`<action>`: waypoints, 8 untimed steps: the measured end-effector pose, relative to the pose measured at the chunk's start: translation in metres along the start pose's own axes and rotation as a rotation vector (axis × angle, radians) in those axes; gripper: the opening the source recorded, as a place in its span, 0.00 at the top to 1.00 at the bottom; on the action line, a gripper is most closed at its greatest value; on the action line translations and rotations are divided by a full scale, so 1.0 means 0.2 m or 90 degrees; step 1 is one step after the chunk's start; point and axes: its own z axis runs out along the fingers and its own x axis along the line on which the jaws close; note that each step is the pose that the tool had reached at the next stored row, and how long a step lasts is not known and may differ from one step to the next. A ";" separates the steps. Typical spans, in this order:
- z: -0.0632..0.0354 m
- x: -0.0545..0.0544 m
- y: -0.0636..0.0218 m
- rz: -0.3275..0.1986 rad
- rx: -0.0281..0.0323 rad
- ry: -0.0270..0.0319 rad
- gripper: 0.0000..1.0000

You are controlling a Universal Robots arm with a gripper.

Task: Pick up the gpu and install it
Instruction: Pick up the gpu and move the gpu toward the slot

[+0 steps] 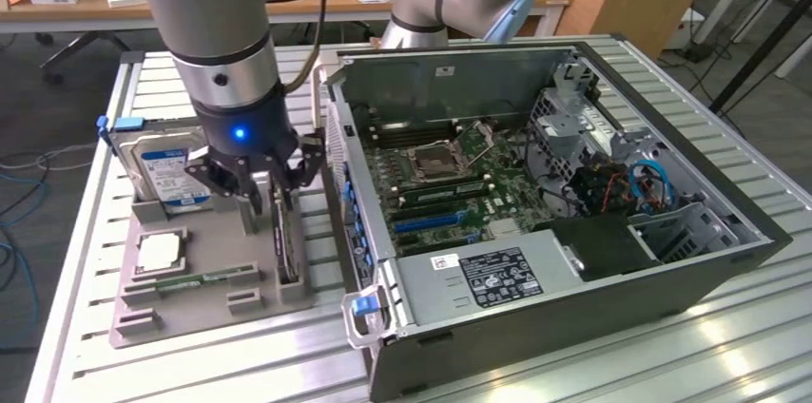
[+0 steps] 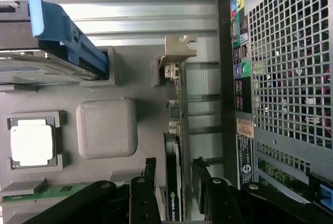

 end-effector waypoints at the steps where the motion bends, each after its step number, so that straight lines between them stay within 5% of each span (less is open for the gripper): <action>1: 0.005 0.00 -0.001 0.000 0.0000 0.0000 0.59; 8: 0.019 0.00 -0.005 0.000 0.0001 0.0000 0.59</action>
